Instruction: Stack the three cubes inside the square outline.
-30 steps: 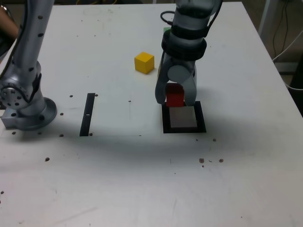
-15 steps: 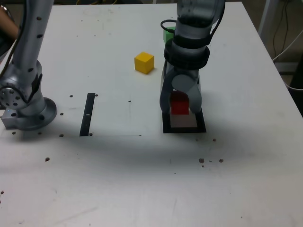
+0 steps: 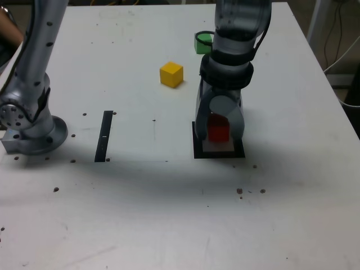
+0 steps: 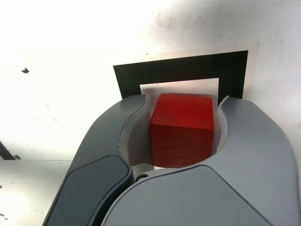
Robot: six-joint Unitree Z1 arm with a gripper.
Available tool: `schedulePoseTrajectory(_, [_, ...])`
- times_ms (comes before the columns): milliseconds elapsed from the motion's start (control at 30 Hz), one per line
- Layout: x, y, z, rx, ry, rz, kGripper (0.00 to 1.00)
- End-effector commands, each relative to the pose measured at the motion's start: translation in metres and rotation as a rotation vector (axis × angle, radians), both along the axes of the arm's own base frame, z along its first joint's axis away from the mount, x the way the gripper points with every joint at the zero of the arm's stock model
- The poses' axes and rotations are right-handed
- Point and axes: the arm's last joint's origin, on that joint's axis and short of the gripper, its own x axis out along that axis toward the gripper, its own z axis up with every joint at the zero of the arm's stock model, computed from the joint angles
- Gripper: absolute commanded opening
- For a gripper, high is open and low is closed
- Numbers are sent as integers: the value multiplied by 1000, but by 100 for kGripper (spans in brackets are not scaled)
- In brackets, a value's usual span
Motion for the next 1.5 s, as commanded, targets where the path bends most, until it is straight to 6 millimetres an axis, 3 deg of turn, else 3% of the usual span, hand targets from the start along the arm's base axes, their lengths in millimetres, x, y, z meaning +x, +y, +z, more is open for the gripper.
schedulePoseTrajectory(0, [0, -1, -3, -5, 6, 1, 42])
schedulePoseTrajectory(133, [-1, -1, -5, -10, 11, 1, 82])
schedulePoseTrajectory(200, [-1, -1, -5, -11, 12, 1, 94])
schedulePoseTrajectory(267, [-2, -1, -5, -10, 13, 1, 99])
schedulePoseTrajectory(533, [-9, -2, 9, 6, -16, -6, 100])
schedulePoseTrajectory(767, [-36, 12, 50, 35, -78, 12, 100])
schedulePoseTrajectory(900, [-55, 44, 68, 43, -68, 26, 100])
schedulePoseTrajectory(1200, [-101, 150, 88, 87, -42, 216, 99])
schedulePoseTrajectory(1467, [-124, 200, 80, 66, -47, 591, 99])
